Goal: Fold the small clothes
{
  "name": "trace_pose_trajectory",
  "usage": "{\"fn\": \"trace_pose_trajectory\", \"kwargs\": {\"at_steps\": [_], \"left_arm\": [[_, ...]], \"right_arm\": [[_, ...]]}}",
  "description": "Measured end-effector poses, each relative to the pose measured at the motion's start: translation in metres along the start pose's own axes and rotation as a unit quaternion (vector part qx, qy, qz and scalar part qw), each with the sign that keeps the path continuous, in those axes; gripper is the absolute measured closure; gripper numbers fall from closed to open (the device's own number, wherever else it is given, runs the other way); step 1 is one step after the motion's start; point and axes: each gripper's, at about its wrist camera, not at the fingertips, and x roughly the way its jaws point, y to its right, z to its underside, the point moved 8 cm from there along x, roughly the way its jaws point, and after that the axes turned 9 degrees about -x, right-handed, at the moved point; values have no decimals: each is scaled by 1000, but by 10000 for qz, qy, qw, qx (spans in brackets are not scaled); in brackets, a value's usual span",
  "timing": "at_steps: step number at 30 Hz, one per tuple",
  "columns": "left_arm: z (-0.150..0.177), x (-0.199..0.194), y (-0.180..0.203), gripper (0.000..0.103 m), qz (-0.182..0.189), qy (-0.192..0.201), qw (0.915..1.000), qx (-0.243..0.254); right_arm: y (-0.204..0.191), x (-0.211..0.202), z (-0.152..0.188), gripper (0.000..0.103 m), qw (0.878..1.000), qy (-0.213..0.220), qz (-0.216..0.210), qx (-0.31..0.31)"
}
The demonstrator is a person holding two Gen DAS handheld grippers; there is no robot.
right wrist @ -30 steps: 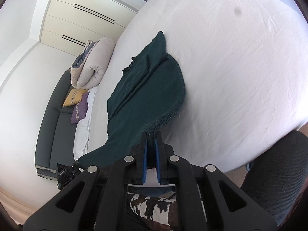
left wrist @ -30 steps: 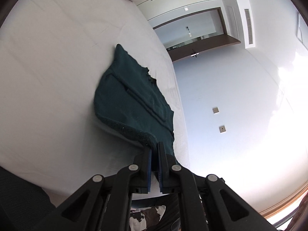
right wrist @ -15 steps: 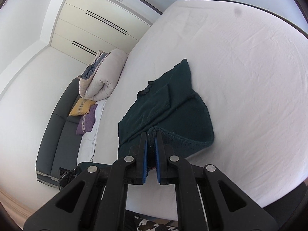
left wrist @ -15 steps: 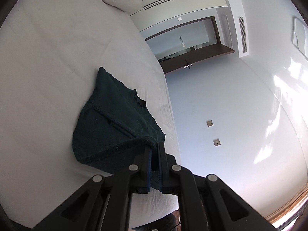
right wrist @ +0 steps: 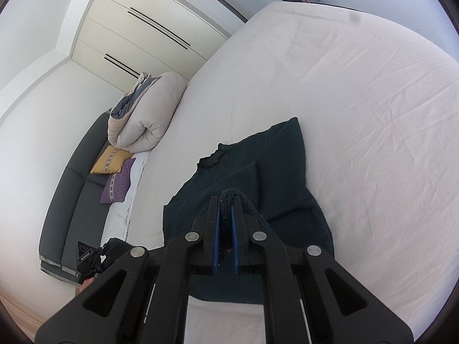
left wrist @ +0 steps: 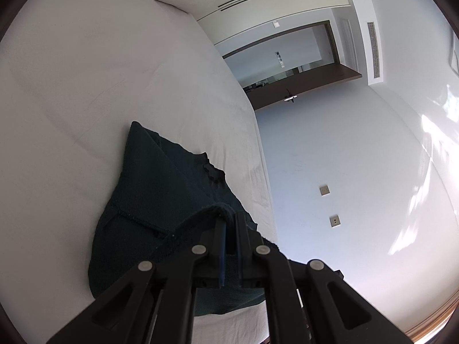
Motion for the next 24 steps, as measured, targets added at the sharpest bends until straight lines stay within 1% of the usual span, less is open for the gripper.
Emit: {"fn": "trace_pose_trajectory", "kwargs": {"at_steps": [3, 8, 13, 15, 19, 24], "left_arm": [[-15, 21, -2, 98, -97, -9, 10000, -13], [-42, 57, -13, 98, -335, -19, 9994, -54], [-66, 90, -33, 98, -466, -6, 9984, -307], [-76, 101, -42, 98, -515, 19, 9978, -425], [-89, 118, -54, 98, -656, 60, 9967, -478], [-101, 133, -66, 98, -759, 176, 9953, -576]], "right_arm": [[10, 31, -15, 97, 9999, -56, 124, -26], [43, 86, -36, 97, 9991, -149, 355, 201], [68, 132, -59, 97, 9977, -233, 536, 347], [75, 148, -67, 97, 9970, -291, 601, 384], [86, 177, -81, 97, 9960, -360, 688, 438], [105, 206, -95, 97, 9936, -331, 767, 765]]}}
